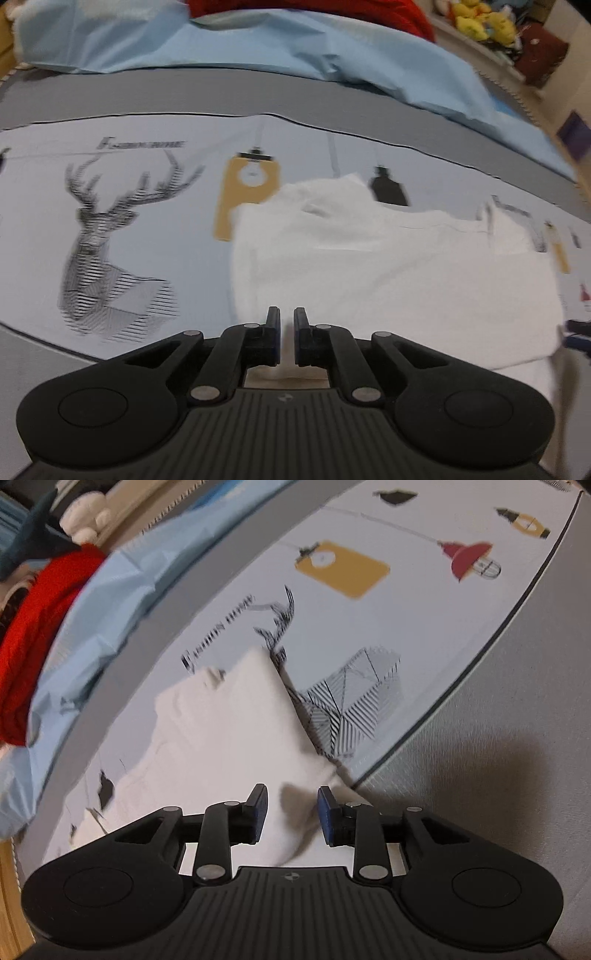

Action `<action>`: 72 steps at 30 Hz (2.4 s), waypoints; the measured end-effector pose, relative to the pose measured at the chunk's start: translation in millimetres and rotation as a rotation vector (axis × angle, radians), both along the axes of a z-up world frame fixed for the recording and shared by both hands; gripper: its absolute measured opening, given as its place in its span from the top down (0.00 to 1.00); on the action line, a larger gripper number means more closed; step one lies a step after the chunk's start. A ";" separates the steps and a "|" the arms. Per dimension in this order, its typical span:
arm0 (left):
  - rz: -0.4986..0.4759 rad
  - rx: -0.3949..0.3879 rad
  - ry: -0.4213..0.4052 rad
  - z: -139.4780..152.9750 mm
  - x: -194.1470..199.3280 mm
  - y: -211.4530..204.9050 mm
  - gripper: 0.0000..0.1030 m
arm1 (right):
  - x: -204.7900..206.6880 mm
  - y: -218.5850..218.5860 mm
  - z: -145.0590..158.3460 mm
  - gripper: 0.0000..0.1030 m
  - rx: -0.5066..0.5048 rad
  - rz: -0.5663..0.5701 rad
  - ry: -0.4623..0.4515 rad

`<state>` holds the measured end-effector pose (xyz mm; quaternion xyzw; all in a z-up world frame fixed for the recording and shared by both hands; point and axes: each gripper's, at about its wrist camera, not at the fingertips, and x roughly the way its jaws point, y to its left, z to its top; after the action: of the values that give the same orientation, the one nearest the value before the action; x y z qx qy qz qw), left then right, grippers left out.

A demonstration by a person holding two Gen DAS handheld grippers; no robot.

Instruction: Fold small clothes

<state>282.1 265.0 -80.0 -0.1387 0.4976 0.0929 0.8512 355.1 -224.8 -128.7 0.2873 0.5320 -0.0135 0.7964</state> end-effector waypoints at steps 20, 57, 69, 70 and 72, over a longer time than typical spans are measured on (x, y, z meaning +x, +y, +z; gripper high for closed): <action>0.034 0.070 0.027 3.6 -39.5 -9.9 0.38 | -36.3 -16.3 20.9 0.68 -0.103 0.085 -0.032; -0.278 -0.004 0.278 -34.3 -265.9 -50.8 0.38 | -222.2 -60.3 -9.0 0.52 -0.313 0.534 0.137; -0.383 -0.036 0.277 -31.2 -281.0 -55.7 0.95 | -234.3 -42.6 -11.4 0.96 -0.323 0.661 0.117; -0.379 -0.048 0.271 -29.5 -281.8 -53.7 0.95 | -235.6 -42.3 -9.0 0.96 -0.313 0.665 0.109; -0.374 -0.042 0.289 -32.3 -284.6 -50.0 0.94 | -235.1 -45.2 -10.1 0.95 -0.310 0.652 0.121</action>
<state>-2.5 214.9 -112.3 -0.0468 0.6332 -0.0578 0.7704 120.0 -270.0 -138.8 -0.0227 0.6333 0.1435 0.7601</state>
